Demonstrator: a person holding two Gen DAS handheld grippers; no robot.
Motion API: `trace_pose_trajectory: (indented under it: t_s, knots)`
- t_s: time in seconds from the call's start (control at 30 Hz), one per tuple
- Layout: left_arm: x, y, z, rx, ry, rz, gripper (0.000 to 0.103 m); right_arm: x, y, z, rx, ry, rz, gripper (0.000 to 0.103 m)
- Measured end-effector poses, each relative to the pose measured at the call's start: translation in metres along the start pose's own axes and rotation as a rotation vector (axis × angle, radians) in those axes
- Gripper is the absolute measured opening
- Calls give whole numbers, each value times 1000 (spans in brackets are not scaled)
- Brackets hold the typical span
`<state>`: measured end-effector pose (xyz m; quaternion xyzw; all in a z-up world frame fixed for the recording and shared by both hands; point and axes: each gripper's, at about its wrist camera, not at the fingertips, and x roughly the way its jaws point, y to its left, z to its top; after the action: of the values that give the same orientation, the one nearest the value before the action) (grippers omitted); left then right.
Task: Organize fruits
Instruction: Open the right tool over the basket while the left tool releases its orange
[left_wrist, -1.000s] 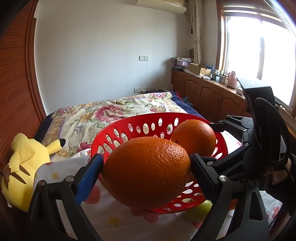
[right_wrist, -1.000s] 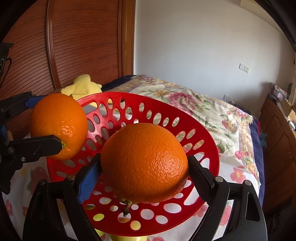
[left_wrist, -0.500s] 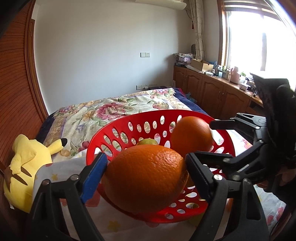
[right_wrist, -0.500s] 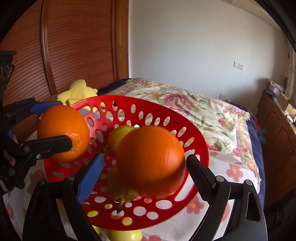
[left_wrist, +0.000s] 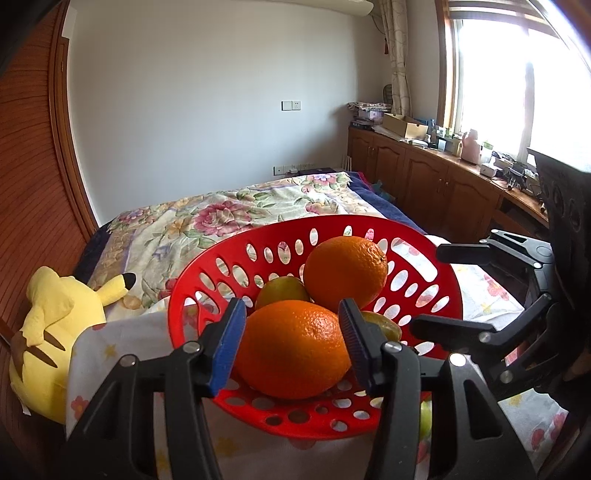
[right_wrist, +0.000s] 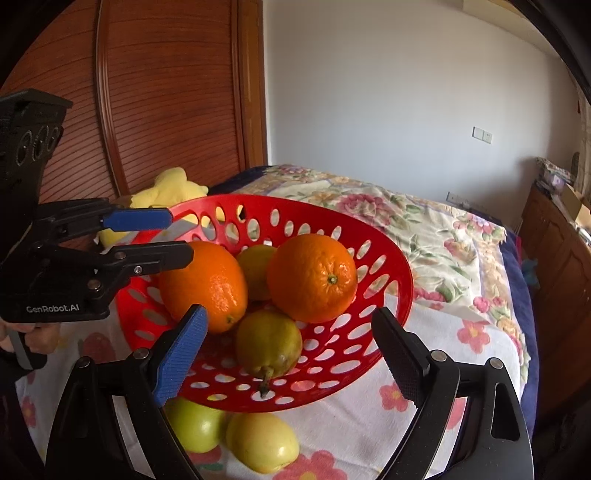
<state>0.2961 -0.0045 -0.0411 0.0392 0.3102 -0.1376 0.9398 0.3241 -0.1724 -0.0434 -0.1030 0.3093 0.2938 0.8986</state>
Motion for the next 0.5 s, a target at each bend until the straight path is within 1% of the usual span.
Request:
trace_pose_trajectory:
  t_s: [0.27,0.5]
  knots:
    - [-29,-12,-10,21,-22,-1,52,-36,15,-4,25,-60,-15,92]
    - [-61,-25,-26,40,-39,-12,55,-67,31,-27,73,-78,-41,92]
